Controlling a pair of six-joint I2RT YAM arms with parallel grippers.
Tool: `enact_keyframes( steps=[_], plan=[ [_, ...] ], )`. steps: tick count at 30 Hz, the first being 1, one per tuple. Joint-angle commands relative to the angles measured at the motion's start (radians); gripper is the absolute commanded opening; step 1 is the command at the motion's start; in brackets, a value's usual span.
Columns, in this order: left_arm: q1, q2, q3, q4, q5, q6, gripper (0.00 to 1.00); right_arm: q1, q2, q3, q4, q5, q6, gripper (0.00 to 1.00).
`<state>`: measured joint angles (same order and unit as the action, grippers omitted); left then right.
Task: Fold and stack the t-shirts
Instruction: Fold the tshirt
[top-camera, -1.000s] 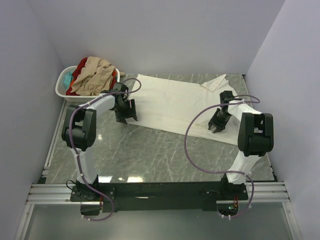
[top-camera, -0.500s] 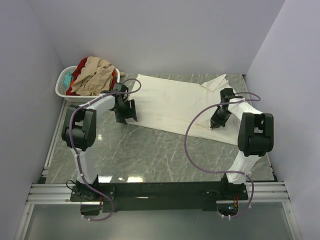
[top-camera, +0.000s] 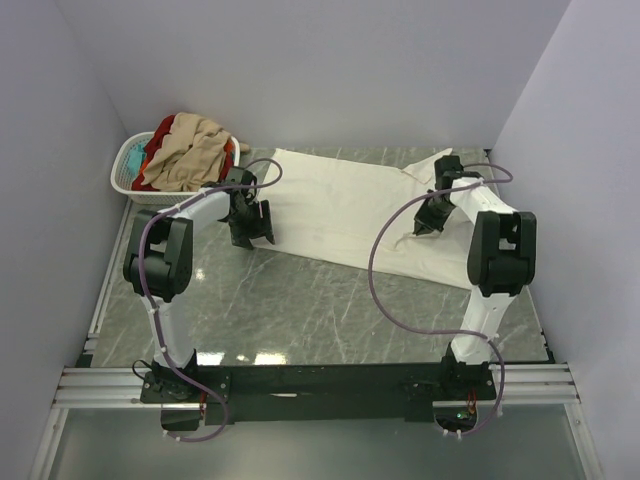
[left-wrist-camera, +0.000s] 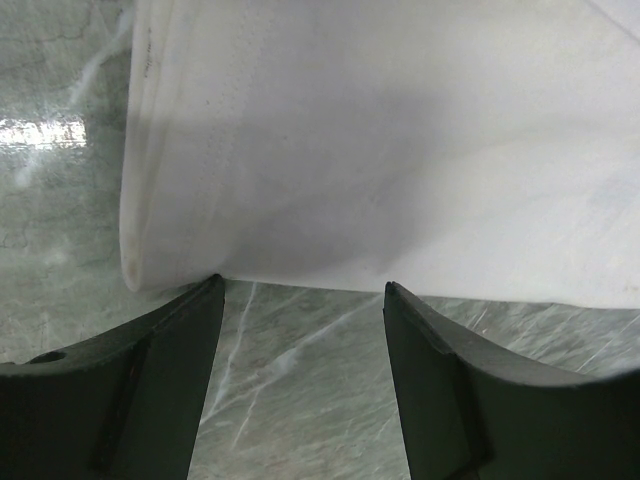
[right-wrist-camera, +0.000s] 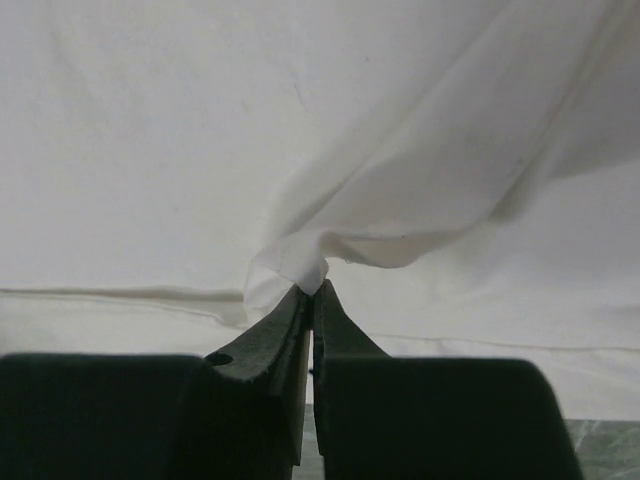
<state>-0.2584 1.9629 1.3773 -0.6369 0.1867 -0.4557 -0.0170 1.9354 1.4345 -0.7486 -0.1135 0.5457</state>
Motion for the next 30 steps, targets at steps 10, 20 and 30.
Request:
enact_keyframes(
  steps=[10, 20, 30],
  plan=[
    [0.001, 0.007, 0.002, -0.004, 0.007, 0.014, 0.70, 0.052, 0.112, 0.179, -0.041, -0.037, 0.020, 0.06],
    [0.001, 0.013, 0.002, -0.006, 0.008, 0.017, 0.70, 0.063, 0.146, 0.215, -0.014, -0.130, 0.023, 0.20],
    [0.001, -0.004, 0.048, -0.023, 0.031, 0.022, 0.71, 0.051, 0.027, 0.222, 0.012, -0.163, 0.007, 0.54]
  ],
)
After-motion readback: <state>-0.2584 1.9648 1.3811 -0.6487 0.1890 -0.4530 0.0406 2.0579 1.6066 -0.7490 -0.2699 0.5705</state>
